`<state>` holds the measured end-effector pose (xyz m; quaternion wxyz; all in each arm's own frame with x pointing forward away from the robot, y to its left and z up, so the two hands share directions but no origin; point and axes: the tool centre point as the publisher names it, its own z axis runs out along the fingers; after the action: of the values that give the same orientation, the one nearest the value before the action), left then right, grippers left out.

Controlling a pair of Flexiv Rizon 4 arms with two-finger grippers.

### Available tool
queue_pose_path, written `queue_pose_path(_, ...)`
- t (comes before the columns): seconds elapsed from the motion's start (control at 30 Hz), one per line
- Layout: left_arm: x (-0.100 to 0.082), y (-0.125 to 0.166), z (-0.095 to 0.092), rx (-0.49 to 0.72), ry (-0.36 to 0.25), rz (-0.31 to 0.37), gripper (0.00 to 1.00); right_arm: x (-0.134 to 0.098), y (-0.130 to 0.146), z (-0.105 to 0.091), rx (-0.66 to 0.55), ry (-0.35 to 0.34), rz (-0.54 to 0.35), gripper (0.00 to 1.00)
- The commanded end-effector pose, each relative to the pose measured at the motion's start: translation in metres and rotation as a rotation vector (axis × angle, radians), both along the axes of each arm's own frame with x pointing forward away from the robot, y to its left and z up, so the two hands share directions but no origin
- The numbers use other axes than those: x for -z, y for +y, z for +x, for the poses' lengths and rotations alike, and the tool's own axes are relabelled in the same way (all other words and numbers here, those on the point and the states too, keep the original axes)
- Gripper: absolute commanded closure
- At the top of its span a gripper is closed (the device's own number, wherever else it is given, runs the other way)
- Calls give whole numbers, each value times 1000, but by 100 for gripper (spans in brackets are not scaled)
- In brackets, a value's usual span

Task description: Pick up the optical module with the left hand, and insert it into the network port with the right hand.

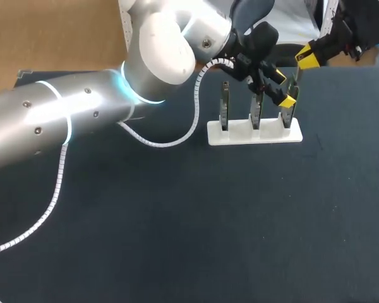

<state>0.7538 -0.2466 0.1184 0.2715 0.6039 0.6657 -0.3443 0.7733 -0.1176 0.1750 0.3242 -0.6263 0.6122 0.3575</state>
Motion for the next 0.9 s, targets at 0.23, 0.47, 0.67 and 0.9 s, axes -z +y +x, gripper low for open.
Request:
queue_pose_path(0.23,-1,0,-2,-5,-2,2,0,2,3,-3,10,-4,-1,100)
queue_pose_path(0.47,-1,0,-2,-5,-2,2,0,6,4,-5,9,3,-10,100)
queue_pose_path(0.67,-1,0,-2,-5,-2,2,0,7,6,-4,13,5,-8,100)
queue_pose_path(0.9,-1,0,-2,-5,-2,2,0,11,7,-5,13,8,-18,100)
